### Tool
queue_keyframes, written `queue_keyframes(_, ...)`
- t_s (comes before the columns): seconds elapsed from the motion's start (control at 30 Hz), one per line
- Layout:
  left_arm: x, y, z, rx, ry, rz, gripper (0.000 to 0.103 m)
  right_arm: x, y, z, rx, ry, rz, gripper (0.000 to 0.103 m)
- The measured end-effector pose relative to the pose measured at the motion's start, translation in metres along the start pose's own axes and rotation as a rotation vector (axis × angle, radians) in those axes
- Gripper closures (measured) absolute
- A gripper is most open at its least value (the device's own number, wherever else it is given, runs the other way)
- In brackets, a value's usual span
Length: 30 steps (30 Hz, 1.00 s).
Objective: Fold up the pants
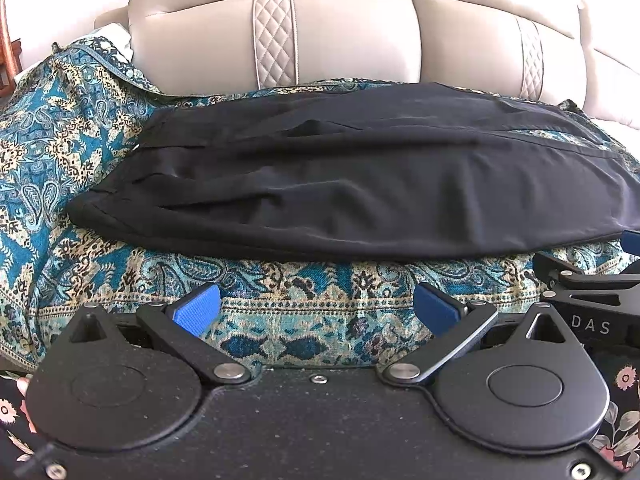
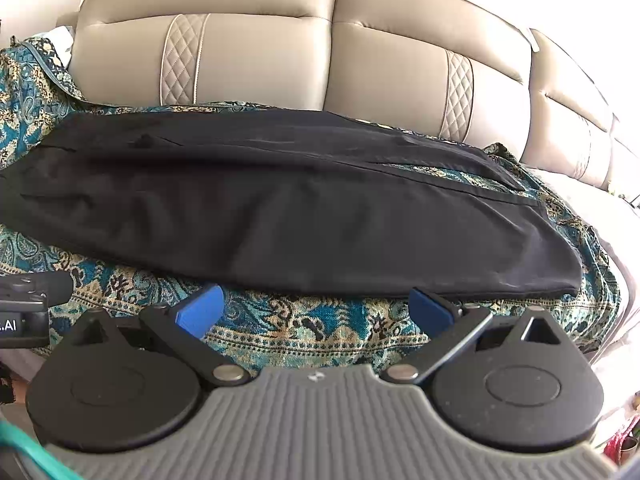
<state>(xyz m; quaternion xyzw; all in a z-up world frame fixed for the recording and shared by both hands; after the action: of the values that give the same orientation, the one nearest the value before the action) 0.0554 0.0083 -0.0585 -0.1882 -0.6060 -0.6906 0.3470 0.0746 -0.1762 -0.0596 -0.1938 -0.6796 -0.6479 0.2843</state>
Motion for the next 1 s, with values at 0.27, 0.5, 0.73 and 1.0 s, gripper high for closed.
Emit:
queue_keyframes(0.27,-0.0001,-0.0002,0.0010,0.001,0.011,0.001,0.000,-0.0002,0.0000,0.0007,-0.001,0.001,-0.001,0.000)
queue_keyframes(0.5,-0.0001,-0.0001,0.0001,0.004,0.018,0.002,0.000,0.0004,-0.0004,-0.0005,-0.006,-0.003,-0.003,0.000)
queue_keyframes(0.73,0.0003,-0.0001,-0.0005,0.001,0.021,-0.002,0.000,0.0007,-0.0005,-0.0012,-0.008,-0.004,-0.005,0.000)
queue_keyframes(1.0,0.0007,0.0003,-0.0020,-0.002,0.022,-0.003,0.000,0.0016,0.0015,-0.0019,-0.007,-0.008,-0.008,0.000)
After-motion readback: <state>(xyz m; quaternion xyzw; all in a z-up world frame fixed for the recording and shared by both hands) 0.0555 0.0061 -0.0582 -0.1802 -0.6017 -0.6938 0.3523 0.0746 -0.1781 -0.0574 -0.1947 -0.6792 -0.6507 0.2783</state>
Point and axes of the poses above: each gripper's, at about its wrist camera, not at the fingertips, and x roughly against the way its jaws point, z to its left, y to its top, the point moved 7 cm from there along -x, roughly the way its jaws point, and after that the axes turned 13 degrees about y, right-handed, at the moved point
